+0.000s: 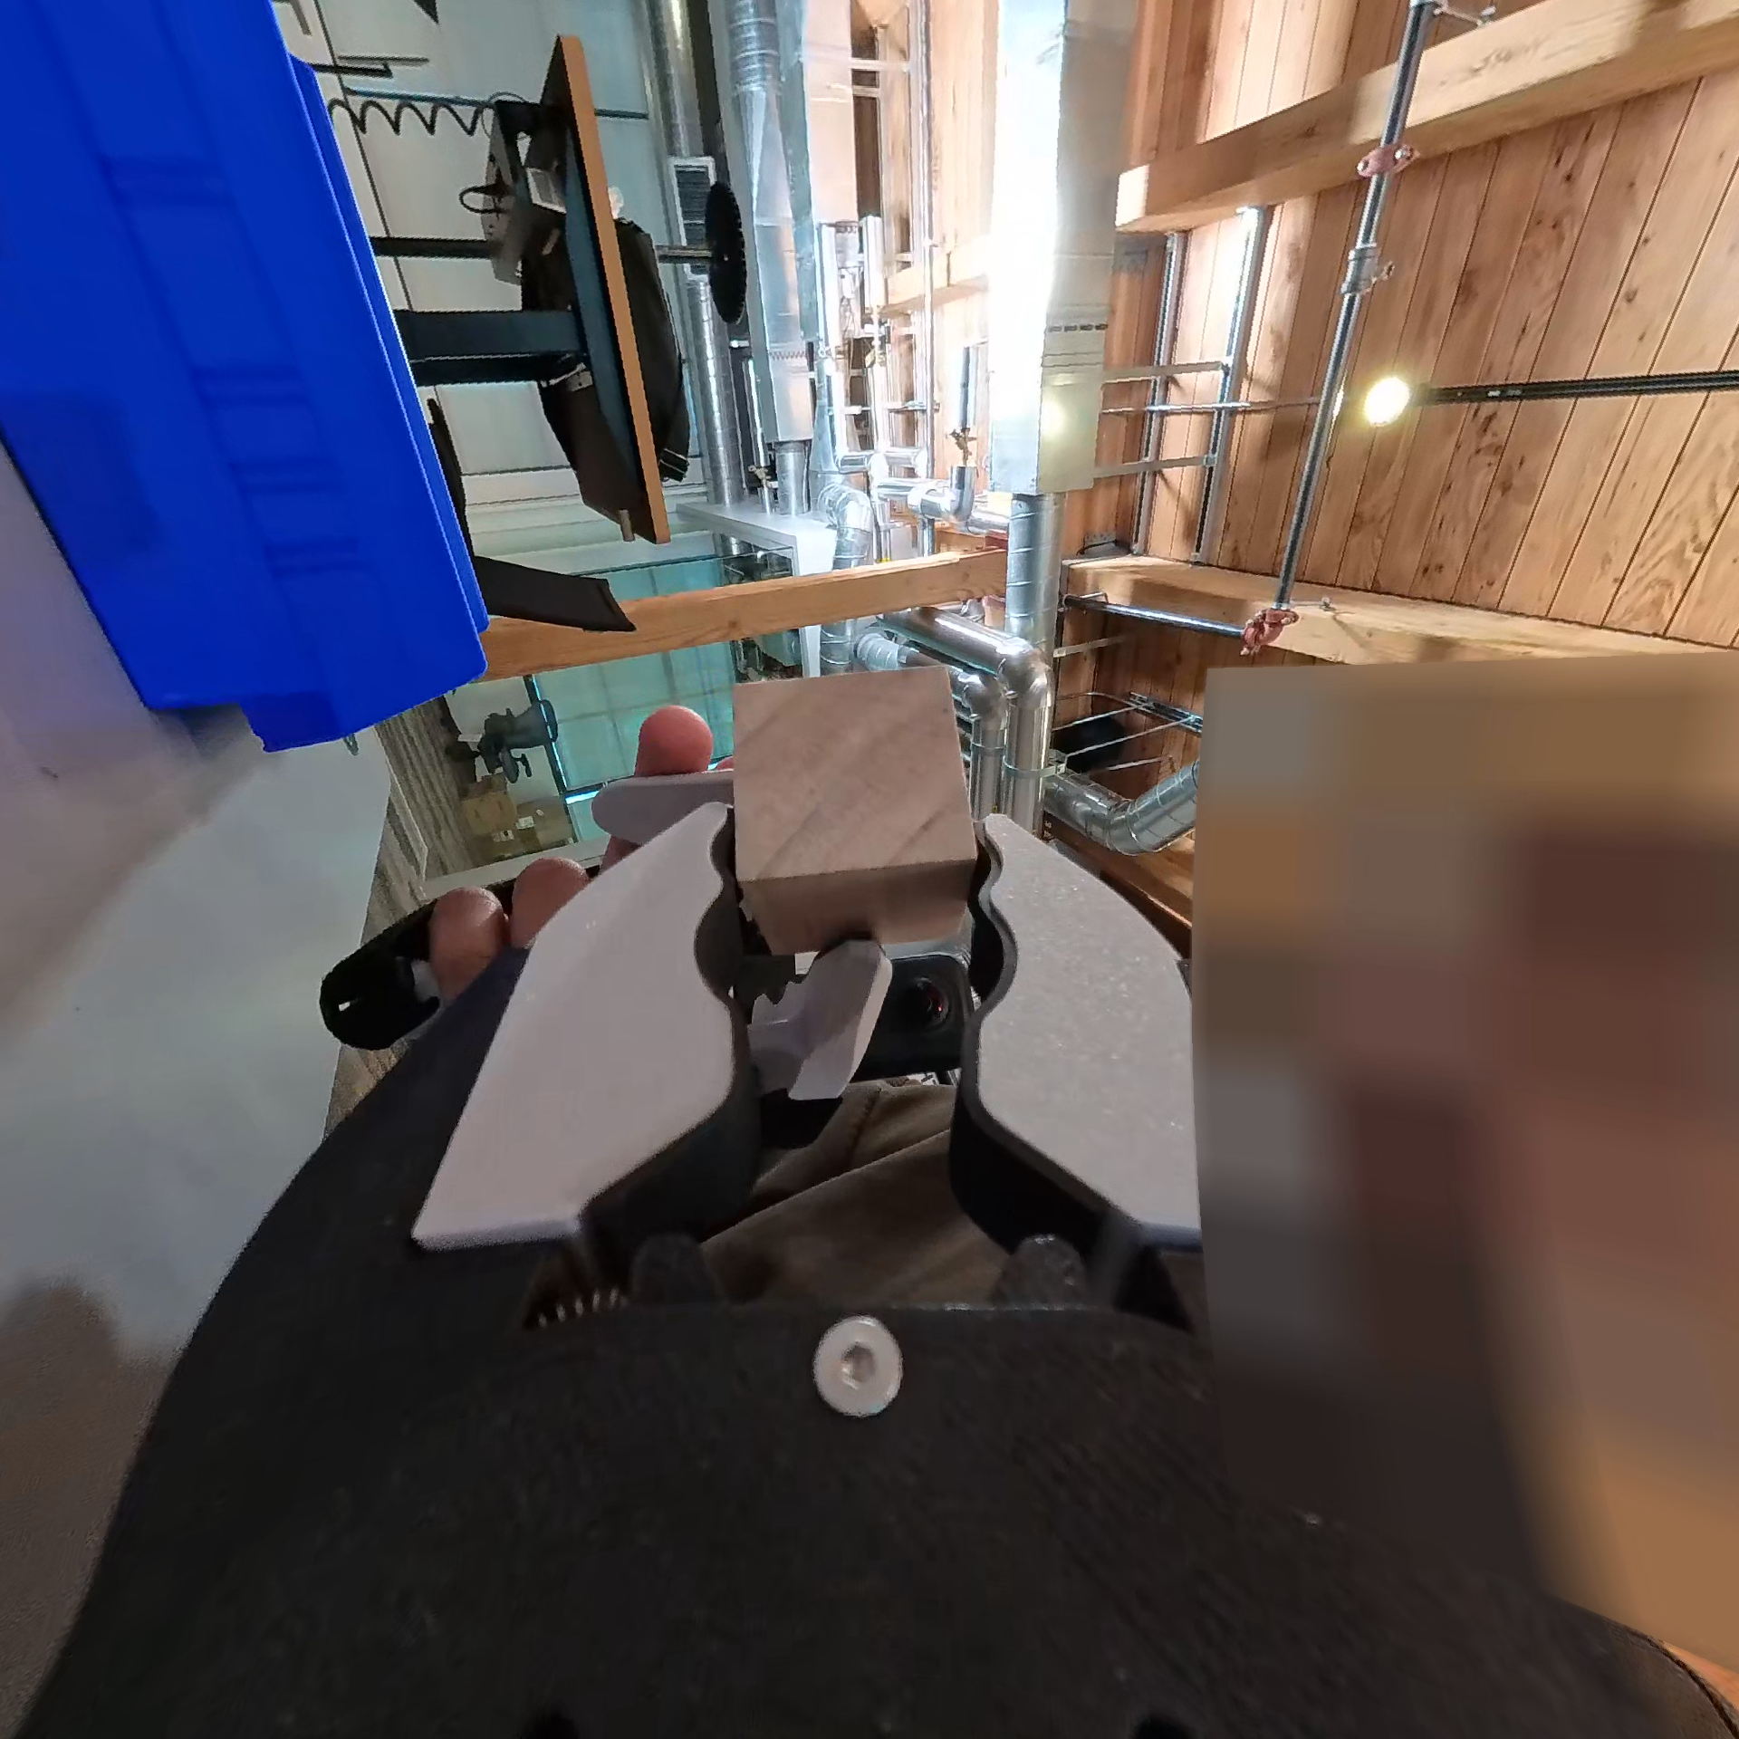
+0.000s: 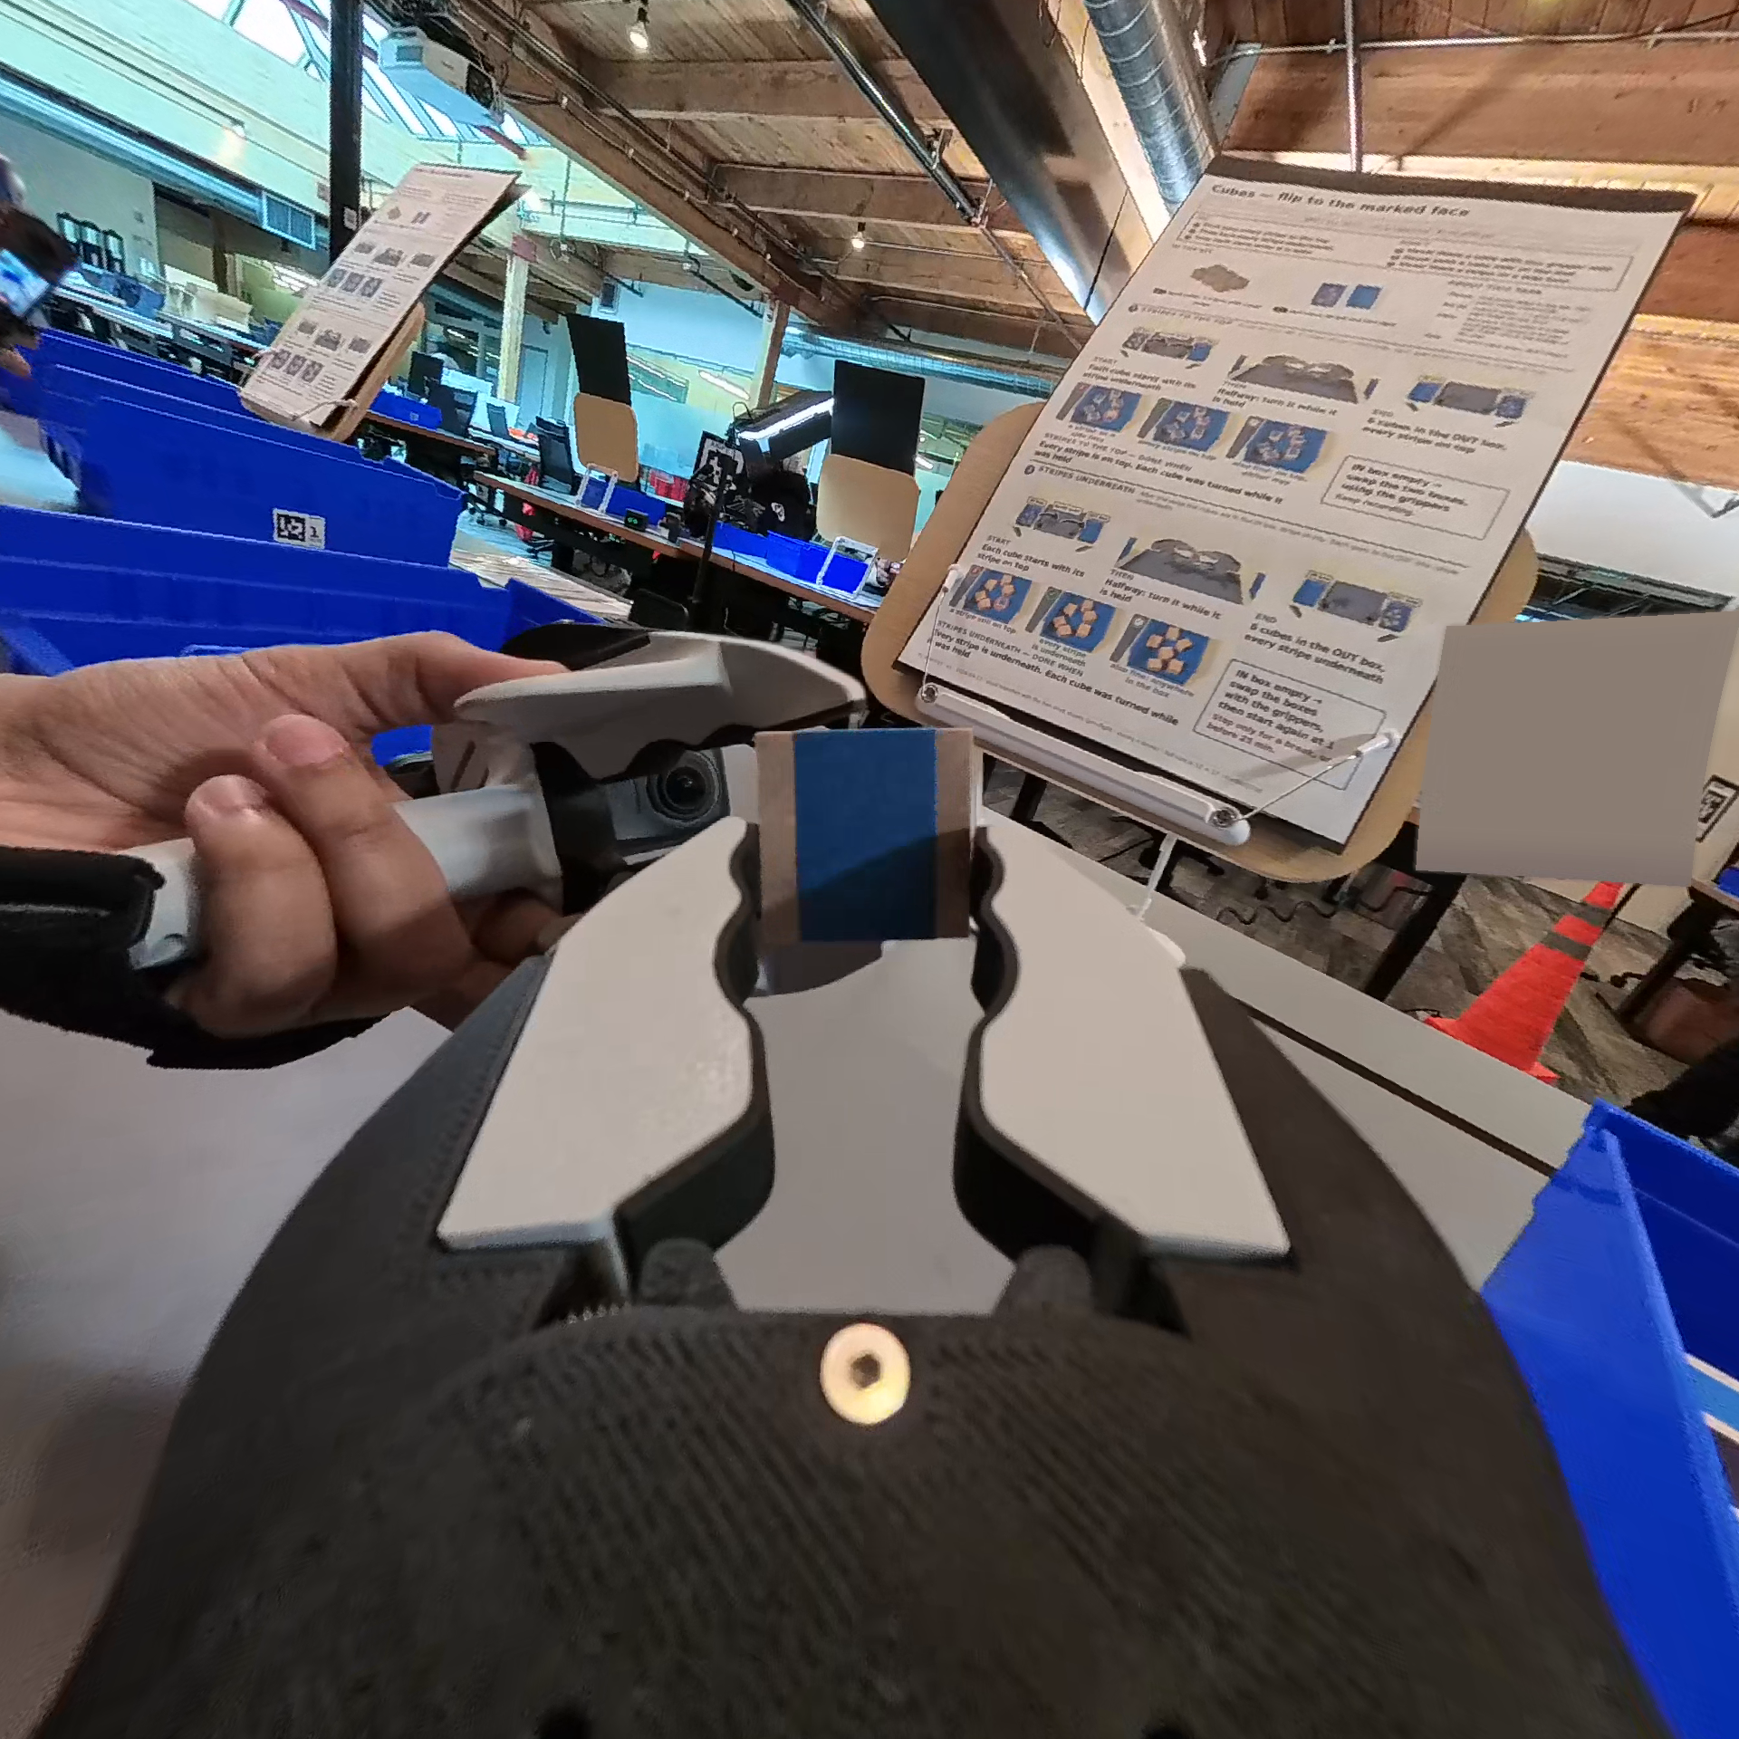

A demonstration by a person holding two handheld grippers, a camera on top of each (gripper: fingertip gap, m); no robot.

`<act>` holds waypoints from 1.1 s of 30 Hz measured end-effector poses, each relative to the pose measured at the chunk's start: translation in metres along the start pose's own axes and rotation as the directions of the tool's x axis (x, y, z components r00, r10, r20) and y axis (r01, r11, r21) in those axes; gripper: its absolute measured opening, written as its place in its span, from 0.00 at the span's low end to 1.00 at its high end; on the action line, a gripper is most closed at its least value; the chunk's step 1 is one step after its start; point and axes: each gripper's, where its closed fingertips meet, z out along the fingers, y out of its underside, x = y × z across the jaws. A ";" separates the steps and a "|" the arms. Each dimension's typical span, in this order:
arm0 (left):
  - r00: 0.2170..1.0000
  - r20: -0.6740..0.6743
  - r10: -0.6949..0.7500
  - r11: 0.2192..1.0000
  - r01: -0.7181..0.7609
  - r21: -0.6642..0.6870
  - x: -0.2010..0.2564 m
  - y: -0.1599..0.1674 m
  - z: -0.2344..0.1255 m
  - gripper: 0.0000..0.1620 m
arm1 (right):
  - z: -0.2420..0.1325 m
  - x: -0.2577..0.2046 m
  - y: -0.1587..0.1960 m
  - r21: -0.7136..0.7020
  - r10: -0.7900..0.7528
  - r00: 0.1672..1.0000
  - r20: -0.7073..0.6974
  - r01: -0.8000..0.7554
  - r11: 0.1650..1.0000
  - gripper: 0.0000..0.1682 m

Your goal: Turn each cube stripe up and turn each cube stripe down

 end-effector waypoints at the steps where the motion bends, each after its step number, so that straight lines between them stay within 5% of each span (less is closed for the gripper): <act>1: 1.000 0.003 -0.001 1.000 0.001 -0.001 0.000 0.000 0.000 0.28 | 0.000 0.000 0.000 -0.001 0.006 1.000 0.004 -0.006 1.000 0.26; 10: 0.998 0.022 0.066 0.987 -0.068 0.146 0.003 -0.026 -0.019 0.38 | -0.006 0.032 -0.021 -0.015 -0.138 0.985 -0.103 0.137 0.990 0.26; 15: 0.998 0.015 0.061 0.991 -0.062 0.121 0.005 -0.021 -0.023 0.38 | -0.028 0.115 -0.027 -0.138 -0.299 0.905 -0.303 0.268 0.953 0.25; 18: 0.999 -0.007 0.043 0.991 -0.042 0.125 0.011 -0.012 -0.034 0.38 | -0.060 0.183 -0.007 -0.267 -0.242 0.866 -0.438 0.132 0.955 0.26; 22: 0.997 -0.033 0.064 0.983 -0.057 0.175 0.025 0.003 -0.056 0.38 | -0.111 0.245 0.056 -0.421 -0.063 0.808 -0.586 -0.237 0.876 0.26; 27: 0.992 0.005 0.127 0.976 -0.126 0.176 0.023 0.018 -0.075 0.38 | -0.142 0.257 0.128 -0.551 0.056 0.764 -0.642 -0.511 0.660 0.26; 33: 0.992 -0.009 0.127 0.988 -0.126 0.093 0.022 0.027 -0.068 0.38 | -0.159 0.251 0.176 -0.588 0.137 0.707 -0.694 -0.666 0.458 0.26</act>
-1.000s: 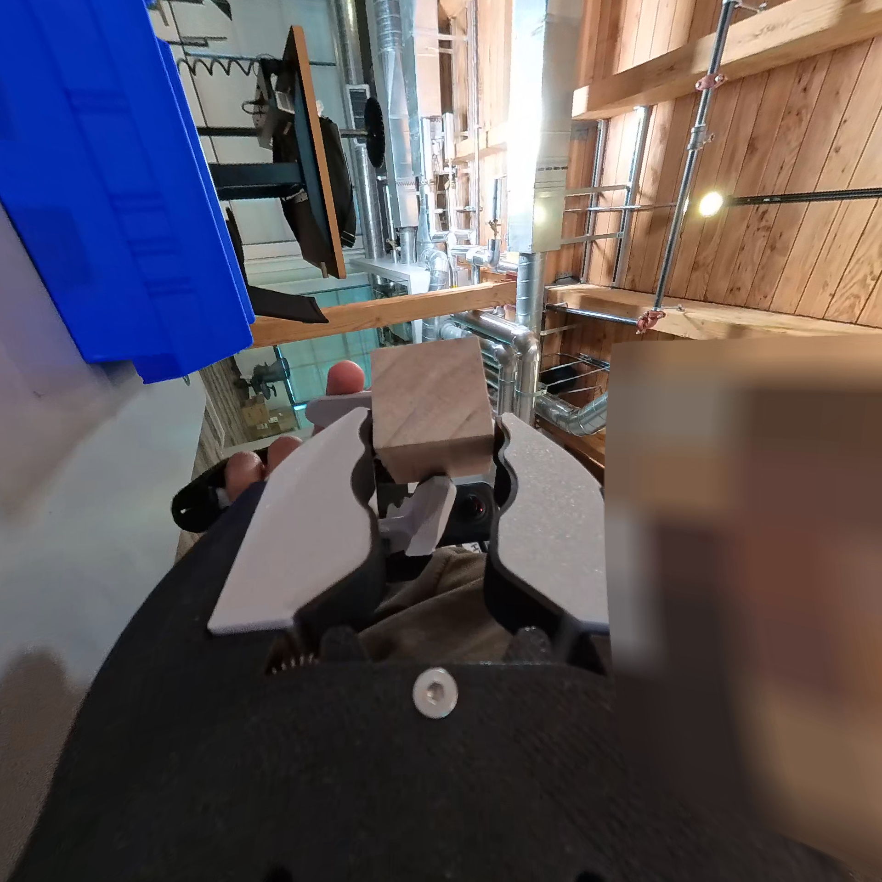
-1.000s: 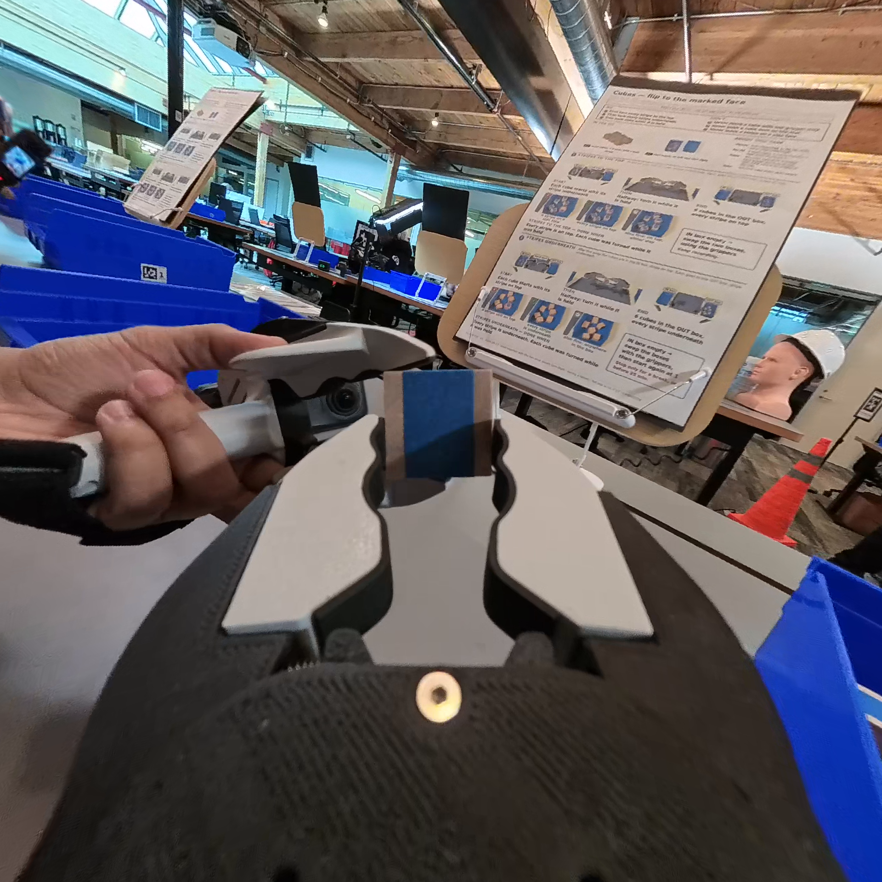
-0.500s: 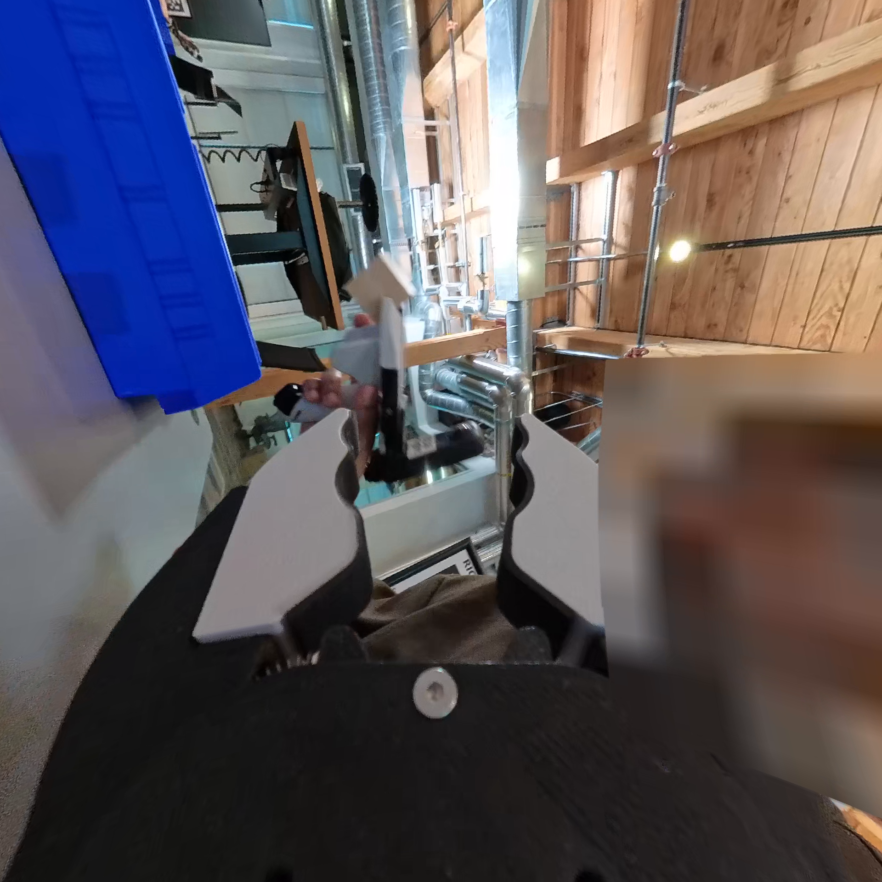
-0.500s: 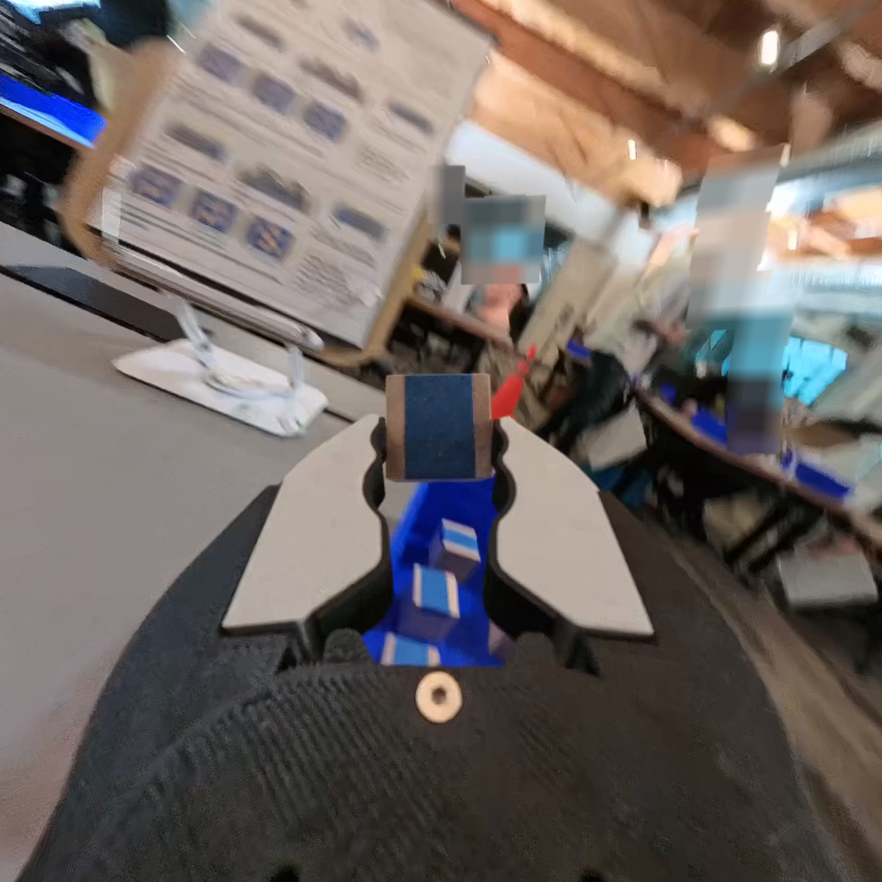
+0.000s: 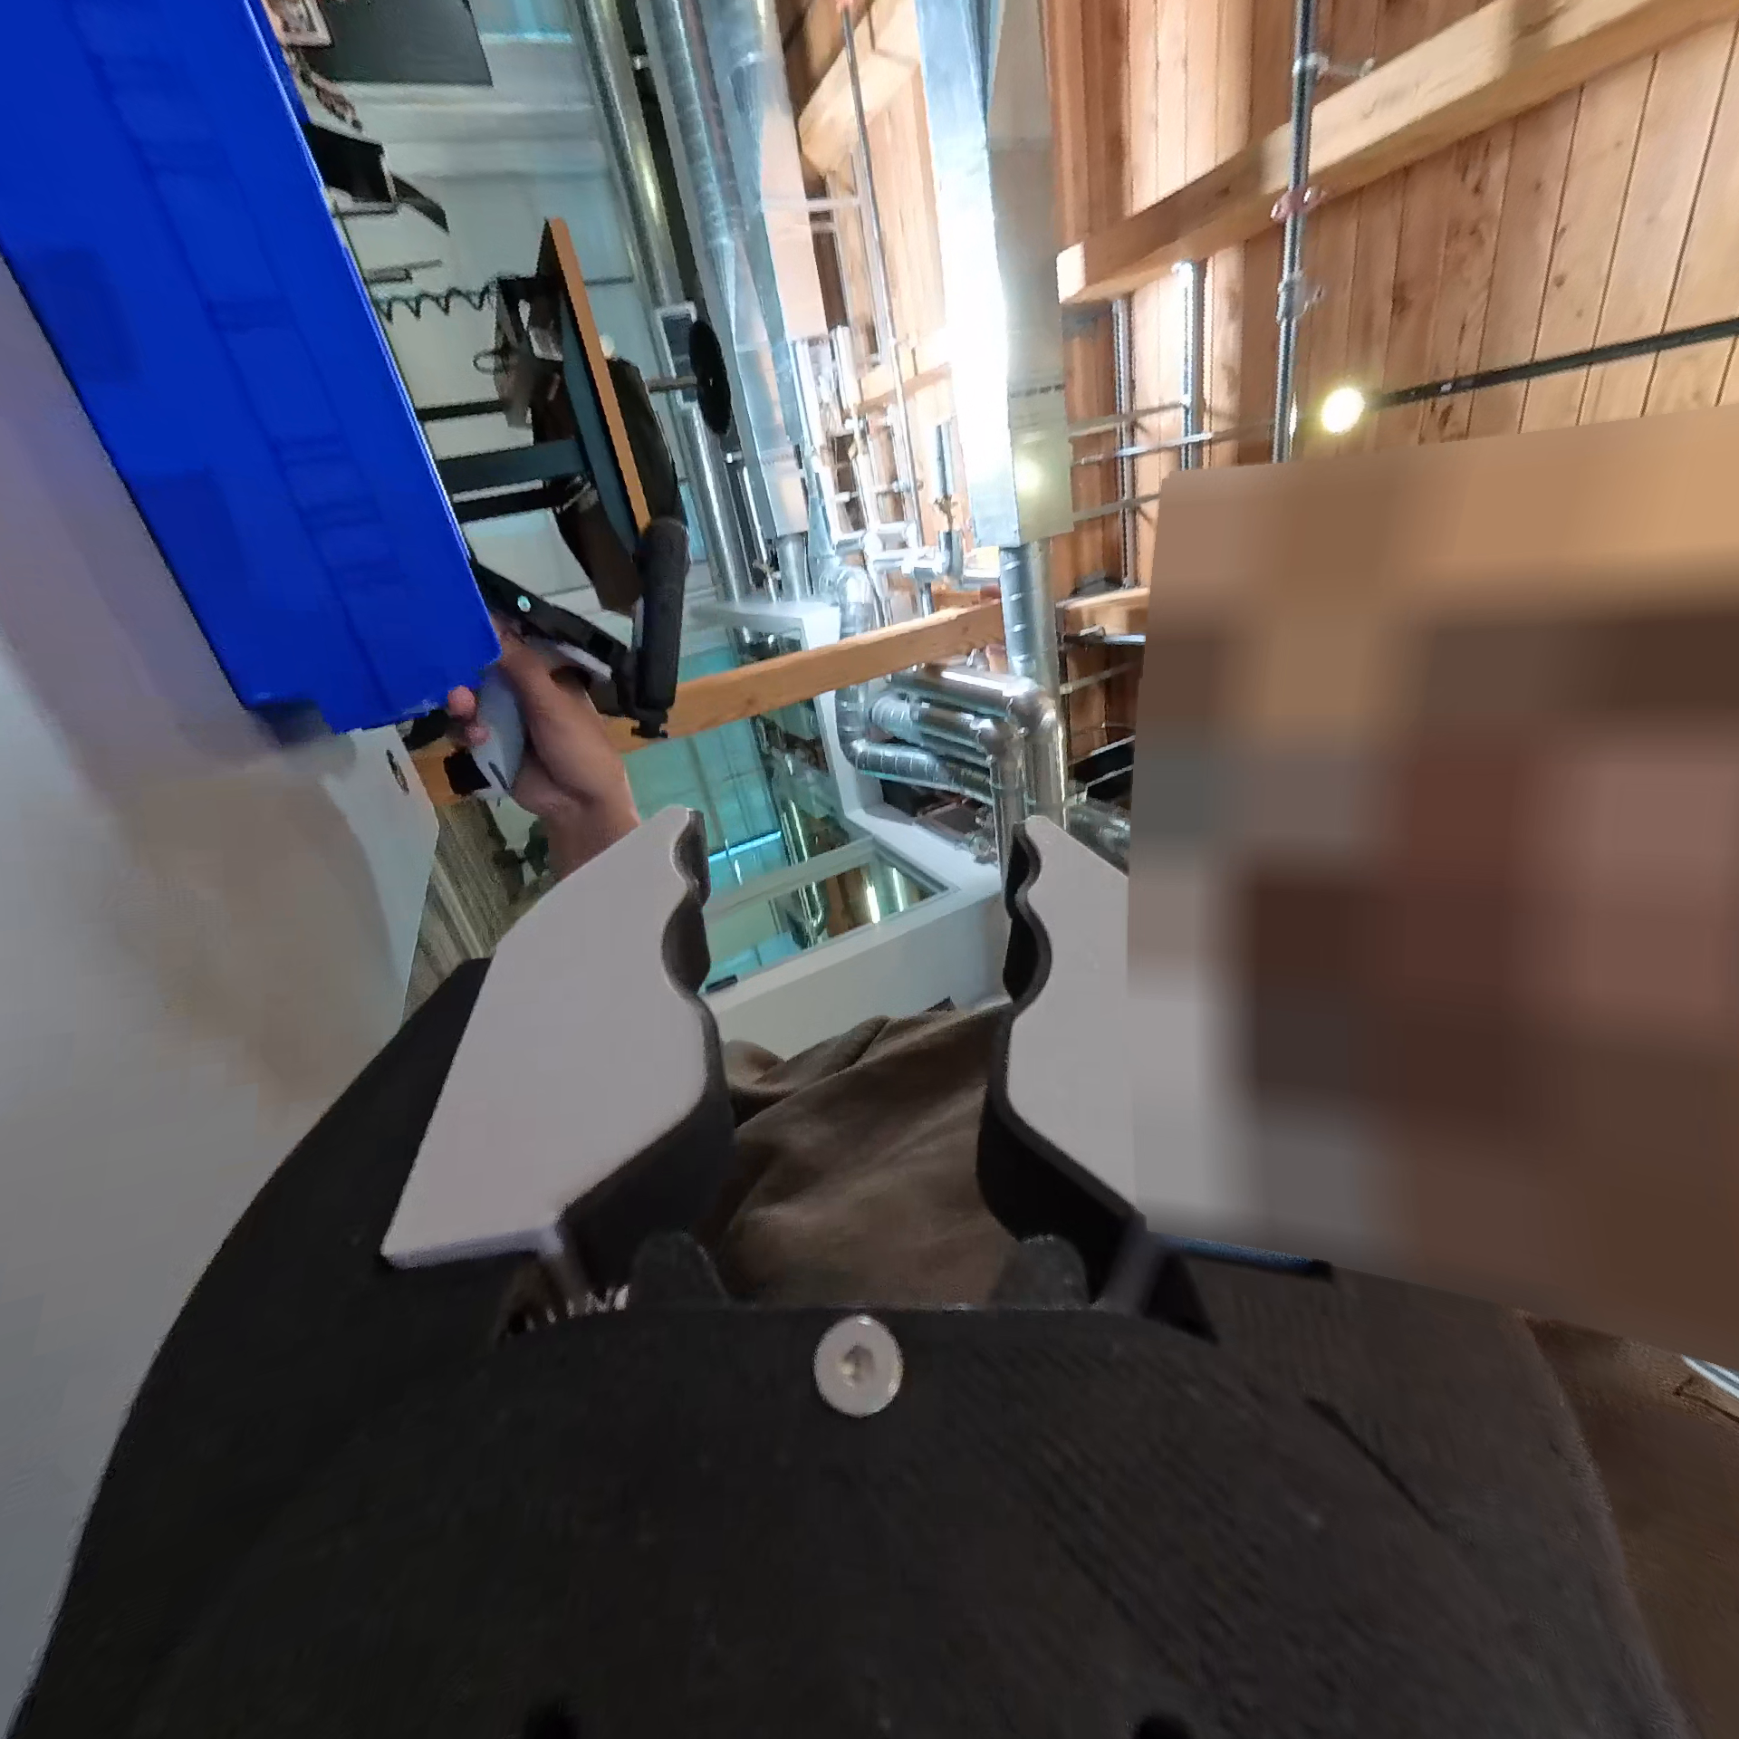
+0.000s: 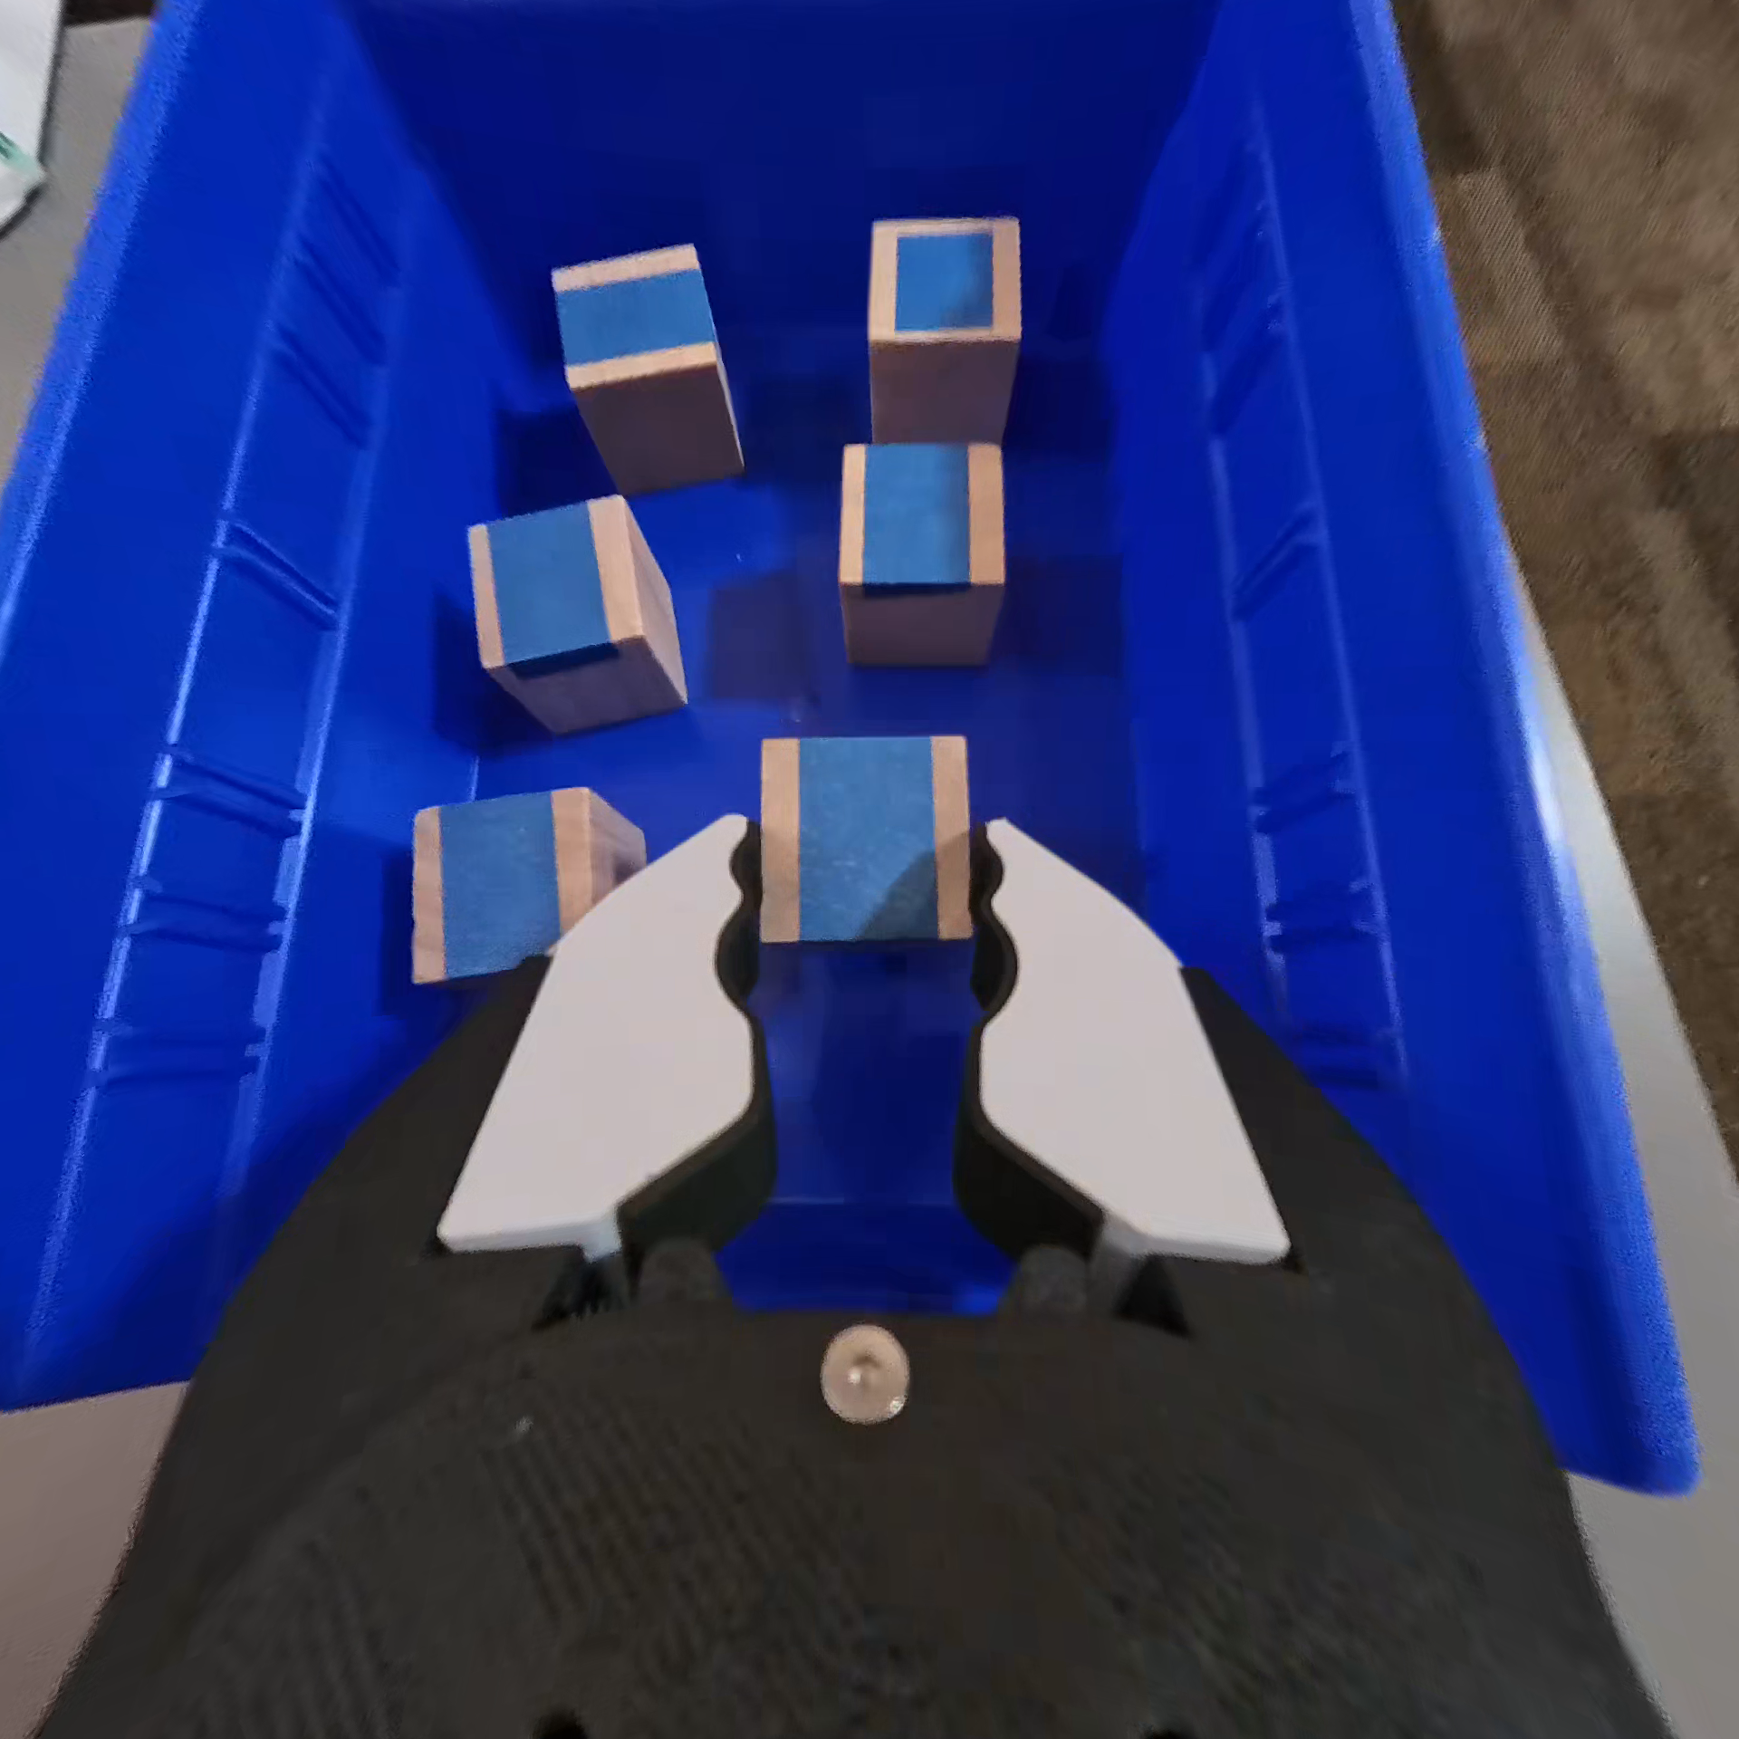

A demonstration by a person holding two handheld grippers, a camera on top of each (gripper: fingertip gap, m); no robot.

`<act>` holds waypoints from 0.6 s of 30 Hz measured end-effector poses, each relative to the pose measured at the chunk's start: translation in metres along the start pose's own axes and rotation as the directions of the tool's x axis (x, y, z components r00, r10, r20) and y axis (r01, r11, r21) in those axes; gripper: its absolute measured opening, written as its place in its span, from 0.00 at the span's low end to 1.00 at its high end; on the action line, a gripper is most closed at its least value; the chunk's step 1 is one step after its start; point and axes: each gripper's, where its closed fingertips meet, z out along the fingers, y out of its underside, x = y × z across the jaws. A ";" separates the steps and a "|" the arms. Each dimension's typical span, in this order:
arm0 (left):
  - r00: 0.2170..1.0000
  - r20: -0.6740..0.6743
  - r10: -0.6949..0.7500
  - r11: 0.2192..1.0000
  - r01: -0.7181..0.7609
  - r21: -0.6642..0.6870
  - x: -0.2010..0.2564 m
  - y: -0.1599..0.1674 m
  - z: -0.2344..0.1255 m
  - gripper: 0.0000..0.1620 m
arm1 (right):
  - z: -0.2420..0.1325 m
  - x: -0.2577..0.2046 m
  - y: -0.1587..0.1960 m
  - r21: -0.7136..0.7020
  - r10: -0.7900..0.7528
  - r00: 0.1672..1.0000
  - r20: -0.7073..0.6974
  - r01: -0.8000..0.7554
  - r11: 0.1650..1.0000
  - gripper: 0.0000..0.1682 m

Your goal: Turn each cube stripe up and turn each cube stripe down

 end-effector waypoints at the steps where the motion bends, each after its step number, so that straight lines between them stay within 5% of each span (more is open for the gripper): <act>1: 1.000 0.003 -0.001 1.000 0.001 -0.017 -0.001 0.003 0.001 0.38 | 0.002 0.001 0.003 -0.013 0.018 1.000 0.006 -0.018 1.000 0.26; 18: 0.996 -0.076 -0.055 0.998 0.058 0.026 0.002 -0.001 -0.002 0.38 | 0.013 0.013 0.017 -0.081 0.023 0.999 -0.025 -0.025 0.996 0.26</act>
